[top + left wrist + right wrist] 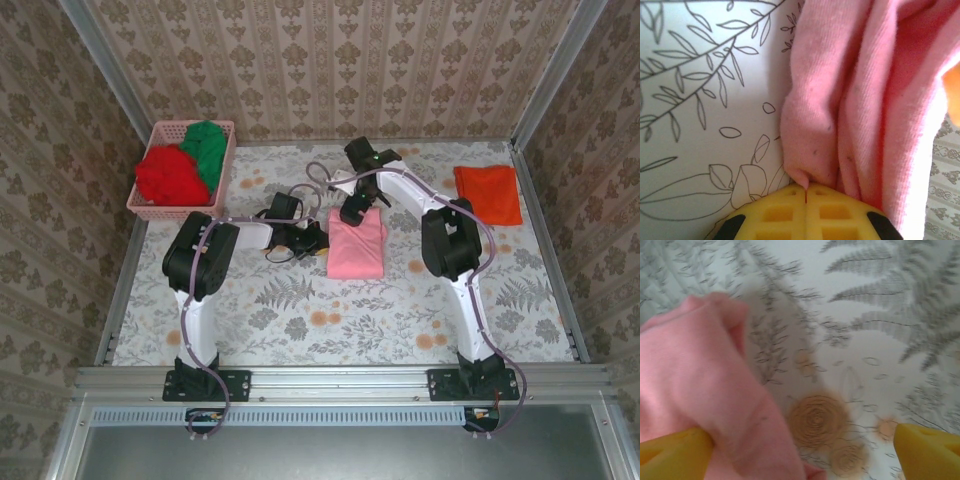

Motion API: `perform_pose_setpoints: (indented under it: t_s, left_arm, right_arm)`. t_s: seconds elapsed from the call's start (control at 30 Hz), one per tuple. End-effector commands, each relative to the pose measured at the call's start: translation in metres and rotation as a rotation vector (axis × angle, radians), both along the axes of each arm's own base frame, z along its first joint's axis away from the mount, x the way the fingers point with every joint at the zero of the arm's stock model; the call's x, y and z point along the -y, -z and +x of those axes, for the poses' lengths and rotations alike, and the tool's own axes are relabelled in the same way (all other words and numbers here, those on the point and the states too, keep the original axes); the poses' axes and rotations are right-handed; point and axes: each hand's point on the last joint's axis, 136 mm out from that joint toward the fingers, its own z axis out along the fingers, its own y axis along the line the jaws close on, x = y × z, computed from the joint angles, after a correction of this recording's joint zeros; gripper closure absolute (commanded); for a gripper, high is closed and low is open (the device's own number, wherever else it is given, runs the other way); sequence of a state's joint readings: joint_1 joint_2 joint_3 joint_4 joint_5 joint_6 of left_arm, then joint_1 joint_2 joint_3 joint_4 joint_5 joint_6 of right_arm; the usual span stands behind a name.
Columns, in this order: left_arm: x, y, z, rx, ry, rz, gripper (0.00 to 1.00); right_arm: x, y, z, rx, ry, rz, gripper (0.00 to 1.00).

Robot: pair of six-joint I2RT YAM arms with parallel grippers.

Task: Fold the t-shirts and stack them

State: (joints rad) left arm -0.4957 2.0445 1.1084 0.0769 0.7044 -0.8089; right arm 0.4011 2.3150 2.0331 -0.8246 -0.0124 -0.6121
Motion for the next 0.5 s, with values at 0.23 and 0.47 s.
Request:
perform_pose_setpoints:
  t_s: [0.23,0.47]
  left_arm:
    - [-0.047,0.026,-0.009,0.005,-0.121,0.232,0.71]
    - [-0.07,-0.012,-0.004,0.15,-0.195,0.306,0.51]
  right_arm:
    - [0.032,-0.084,-0.037,0.139,0.601,0.429,0.03]
    - [0.046,-0.054,-0.086,-0.044,0.852,0.688,0.05]
